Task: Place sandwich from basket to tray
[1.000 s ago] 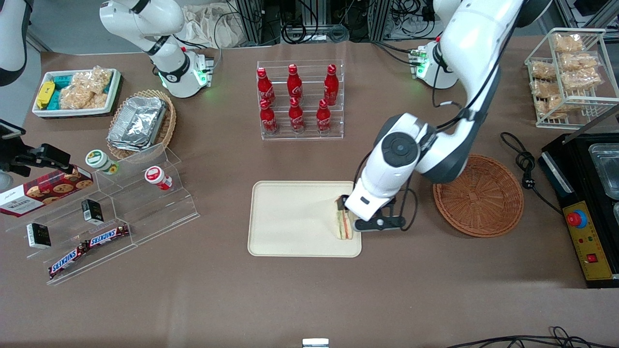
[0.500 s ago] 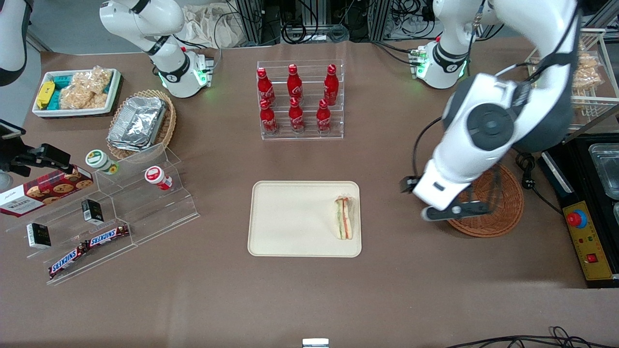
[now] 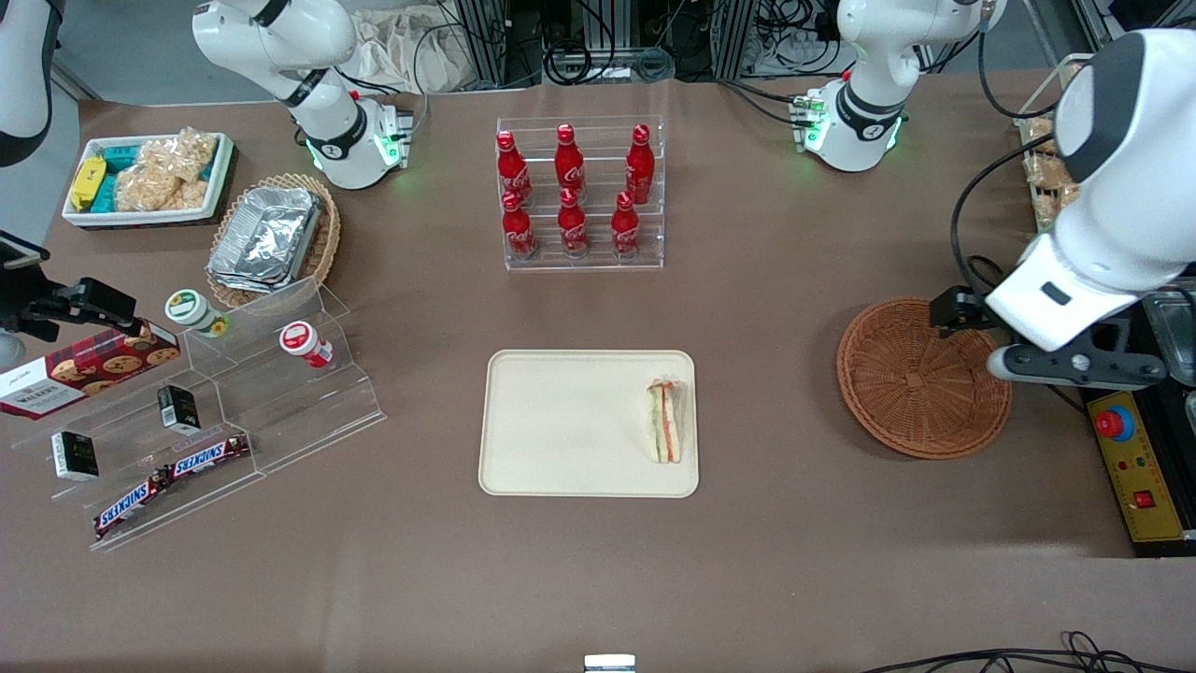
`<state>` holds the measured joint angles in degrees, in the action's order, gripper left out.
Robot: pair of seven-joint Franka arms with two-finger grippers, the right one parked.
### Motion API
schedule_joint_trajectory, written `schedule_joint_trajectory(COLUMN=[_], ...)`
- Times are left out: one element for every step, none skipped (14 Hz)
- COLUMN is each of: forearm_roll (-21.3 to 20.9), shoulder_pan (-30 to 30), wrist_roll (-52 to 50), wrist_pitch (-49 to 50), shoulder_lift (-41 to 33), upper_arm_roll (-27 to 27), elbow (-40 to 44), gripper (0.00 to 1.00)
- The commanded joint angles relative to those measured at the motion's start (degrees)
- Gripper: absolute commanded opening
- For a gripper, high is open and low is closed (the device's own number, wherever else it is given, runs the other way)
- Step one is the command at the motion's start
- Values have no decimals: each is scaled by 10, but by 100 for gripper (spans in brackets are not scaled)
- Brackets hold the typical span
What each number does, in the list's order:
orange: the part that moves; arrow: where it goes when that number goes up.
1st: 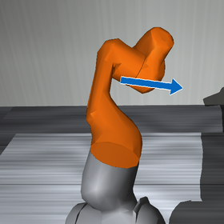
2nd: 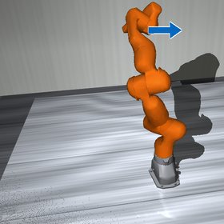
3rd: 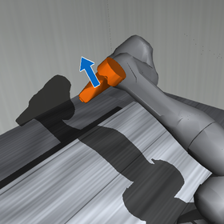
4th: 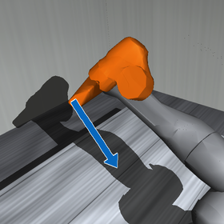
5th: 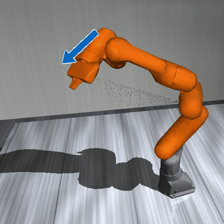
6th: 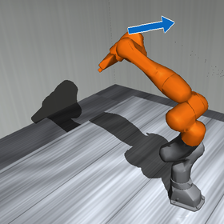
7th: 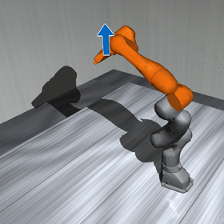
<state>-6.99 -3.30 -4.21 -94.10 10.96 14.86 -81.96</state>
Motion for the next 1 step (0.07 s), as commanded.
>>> schedule_joint_trajectory(forearm_roll=[2], shoulder_pan=[-3], wrist_roll=[8], wrist_pitch=[8], shoulder_lift=[2], upper_arm_roll=[6], elbow=[14], gripper=[99])
